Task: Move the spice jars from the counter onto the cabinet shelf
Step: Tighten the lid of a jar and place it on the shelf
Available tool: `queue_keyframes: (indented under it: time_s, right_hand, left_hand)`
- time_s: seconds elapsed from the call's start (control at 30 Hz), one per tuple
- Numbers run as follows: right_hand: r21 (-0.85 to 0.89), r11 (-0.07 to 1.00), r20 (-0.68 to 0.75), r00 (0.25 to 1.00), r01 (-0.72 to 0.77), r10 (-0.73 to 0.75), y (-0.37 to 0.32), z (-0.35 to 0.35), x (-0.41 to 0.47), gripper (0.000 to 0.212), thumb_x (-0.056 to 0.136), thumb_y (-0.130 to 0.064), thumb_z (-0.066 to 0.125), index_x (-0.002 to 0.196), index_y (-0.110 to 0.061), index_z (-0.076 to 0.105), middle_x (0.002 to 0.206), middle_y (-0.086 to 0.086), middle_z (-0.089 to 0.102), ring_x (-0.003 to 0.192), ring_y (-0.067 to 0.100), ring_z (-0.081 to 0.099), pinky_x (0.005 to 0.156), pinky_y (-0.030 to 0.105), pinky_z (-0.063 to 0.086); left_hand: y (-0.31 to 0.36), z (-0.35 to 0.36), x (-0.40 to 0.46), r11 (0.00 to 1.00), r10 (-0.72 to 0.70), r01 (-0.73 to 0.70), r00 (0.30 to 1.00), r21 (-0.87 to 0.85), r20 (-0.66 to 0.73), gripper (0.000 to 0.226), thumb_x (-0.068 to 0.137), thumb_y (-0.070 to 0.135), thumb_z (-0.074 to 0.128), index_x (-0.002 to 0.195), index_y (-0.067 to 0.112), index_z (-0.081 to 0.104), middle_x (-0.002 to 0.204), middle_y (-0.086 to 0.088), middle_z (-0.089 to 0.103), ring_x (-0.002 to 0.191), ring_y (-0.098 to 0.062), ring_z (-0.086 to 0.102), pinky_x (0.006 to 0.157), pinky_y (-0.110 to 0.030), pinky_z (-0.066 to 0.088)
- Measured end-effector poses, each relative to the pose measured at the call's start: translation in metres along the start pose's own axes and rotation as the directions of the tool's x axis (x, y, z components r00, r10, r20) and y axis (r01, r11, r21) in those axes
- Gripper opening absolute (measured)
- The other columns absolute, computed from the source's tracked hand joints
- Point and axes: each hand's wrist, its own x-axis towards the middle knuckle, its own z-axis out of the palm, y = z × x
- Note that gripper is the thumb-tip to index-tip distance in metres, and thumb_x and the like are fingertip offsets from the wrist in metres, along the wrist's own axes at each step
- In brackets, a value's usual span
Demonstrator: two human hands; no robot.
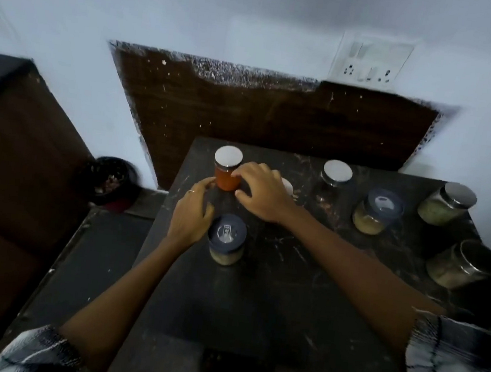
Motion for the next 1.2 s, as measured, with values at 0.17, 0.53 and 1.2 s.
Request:
queue_keyframes:
  time_s: [0.17, 0.53, 1.2]
  right_hand:
    - [-0.106, 0.993, 0.422, 0.901, -0.056, 0.096, -0.01, 0.046, -0.02, 0.083, 0.078, -0.044, 0.066, 0.146, -0.028, 0.022, 0.157, 0.004, 0.013, 0.137, 0.033, 0.022, 0.107, 0.051, 0.023]
    - [-0.152, 0.974, 0.468, 0.856, -0.167, 0.22, -0.023, 0.089, -0.036, 0.095, 0.073, -0.034, 0.075, 0.147, -0.03, 0.017, 0.15, 0.008, 0.018, 0.131, 0.035, 0.026, 0.106, 0.048, 0.032]
    - [-0.126, 0.972, 0.309, 0.923, -0.2, 0.23, 0.026, -0.096, -0.126, 0.087, 0.063, -0.058, 0.075, 0.136, -0.025, 0.041, 0.131, 0.009, 0.035, 0.121, 0.03, 0.04, 0.098, 0.045, 0.044]
  left_hand:
    - [-0.025, 0.011, -0.041, 0.973, -0.169, 0.2, 0.956, -0.112, 0.24, 0.069, 0.083, 0.014, 0.056, 0.145, 0.016, 0.027, 0.143, -0.007, 0.044, 0.129, -0.025, 0.045, 0.107, -0.04, 0.037]
    - [-0.04, 0.057, -0.071, 0.893, -0.275, 0.392, 0.864, -0.22, 0.422, 0.108, 0.06, 0.017, 0.087, 0.146, 0.017, 0.022, 0.146, -0.004, 0.04, 0.131, -0.016, 0.041, 0.098, -0.022, 0.034]
    - [0.137, 0.077, -0.1, 0.81, -0.045, 0.225, 0.945, -0.542, 0.324, 0.082, 0.064, 0.032, 0.084, 0.133, 0.024, 0.04, 0.13, 0.002, 0.054, 0.114, -0.014, 0.057, 0.098, -0.042, 0.049]
